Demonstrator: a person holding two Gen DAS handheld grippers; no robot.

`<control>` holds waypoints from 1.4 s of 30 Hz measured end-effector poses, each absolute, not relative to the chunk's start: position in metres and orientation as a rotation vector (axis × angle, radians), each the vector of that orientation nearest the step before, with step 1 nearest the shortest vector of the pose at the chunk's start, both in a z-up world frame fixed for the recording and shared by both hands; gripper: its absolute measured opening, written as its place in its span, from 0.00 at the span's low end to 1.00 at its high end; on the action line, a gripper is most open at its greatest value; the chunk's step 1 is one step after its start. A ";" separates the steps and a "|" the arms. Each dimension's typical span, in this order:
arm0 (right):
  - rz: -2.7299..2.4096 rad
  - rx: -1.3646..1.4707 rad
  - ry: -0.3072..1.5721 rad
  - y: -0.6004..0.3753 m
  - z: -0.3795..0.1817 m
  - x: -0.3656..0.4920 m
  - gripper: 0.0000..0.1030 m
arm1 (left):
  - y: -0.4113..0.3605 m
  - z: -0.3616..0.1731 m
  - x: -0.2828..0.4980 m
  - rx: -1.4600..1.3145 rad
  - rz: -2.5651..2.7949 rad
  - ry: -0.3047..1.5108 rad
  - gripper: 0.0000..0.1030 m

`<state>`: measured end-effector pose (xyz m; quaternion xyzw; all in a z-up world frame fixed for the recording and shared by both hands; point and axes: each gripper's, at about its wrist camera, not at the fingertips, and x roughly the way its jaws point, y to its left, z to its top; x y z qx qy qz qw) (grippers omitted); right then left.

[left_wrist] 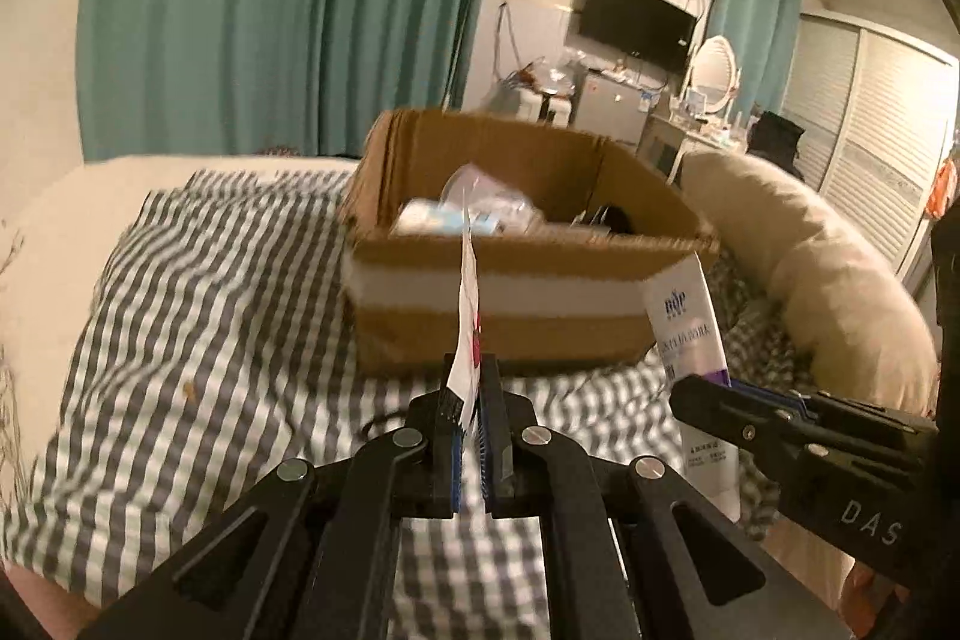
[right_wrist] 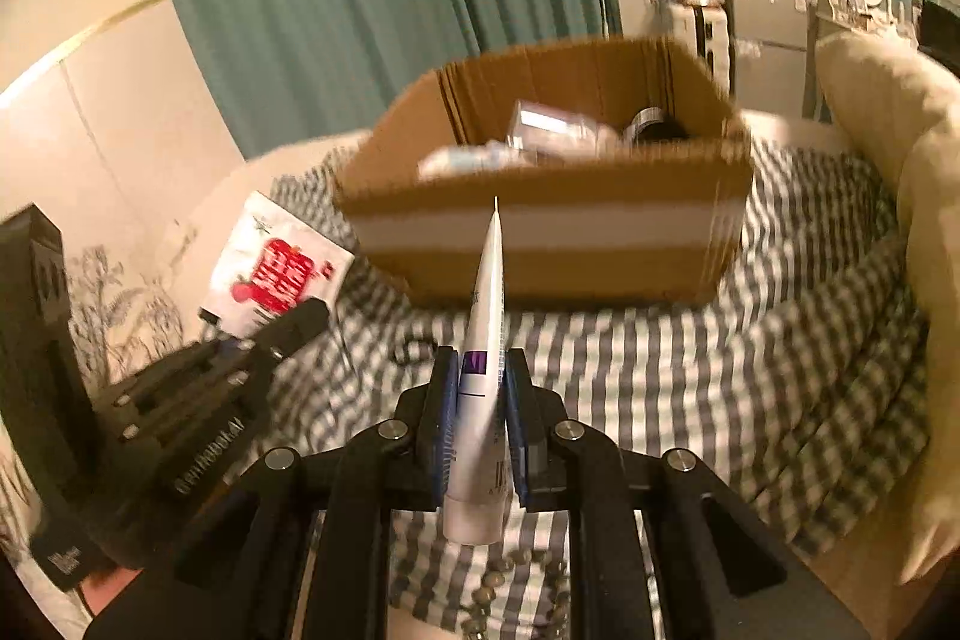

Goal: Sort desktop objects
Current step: 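Carry the sachet and white tube with both grippers over the cardboard box, then open both grippers to drop the sachet and tube into the box, then move both grippers back to the hair tie and bead bracelet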

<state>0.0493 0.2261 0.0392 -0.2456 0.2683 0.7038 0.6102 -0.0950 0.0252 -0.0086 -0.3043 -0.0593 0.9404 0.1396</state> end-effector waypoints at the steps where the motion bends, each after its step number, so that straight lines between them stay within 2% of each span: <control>1: 1.631 -0.558 0.607 0.228 0.046 0.049 0.14 | 0.027 -0.003 -0.099 -0.872 2.717 -0.169 0.04; 12: 1.631 -0.504 0.528 0.291 0.106 0.075 0.14 | 0.063 0.051 -0.181 -0.840 2.700 -0.143 0.04; 22: 1.567 -0.477 0.634 0.361 0.086 0.109 0.14 | 0.089 0.023 -0.251 -0.941 2.667 -0.080 0.04; 25: 1.558 -0.468 0.634 0.370 0.083 0.112 0.15 | 0.087 0.018 -0.260 -0.966 2.661 -0.100 0.08; 26: 1.558 -0.469 0.634 0.373 0.084 0.113 0.15 | 0.086 0.017 -0.262 -0.977 2.663 -0.105 0.17; 27: 1.555 -0.468 0.635 0.375 0.084 0.114 0.21 | 0.084 0.017 -0.264 -0.989 2.673 -0.104 0.38; 28: 1.551 -0.461 0.634 0.376 0.086 0.115 0.28 | 0.081 0.016 -0.263 -0.994 2.695 -0.100 0.55; 29: 1.543 -0.443 0.628 0.374 0.088 0.118 0.46 | 0.078 0.018 -0.263 -0.989 2.730 -0.095 0.84; 30: 1.537 -0.416 0.623 0.371 0.091 0.120 0.57 | 0.074 0.021 -0.258 -0.950 2.771 -0.098 0.91; 38: 1.536 -0.354 0.576 0.330 0.124 0.114 0.57 | 0.047 0.050 -0.215 -0.819 2.862 -0.161 0.92; 42: 1.545 -0.331 0.566 0.290 0.139 0.101 0.57 | 0.039 0.069 -0.176 -0.753 2.864 -0.163 0.99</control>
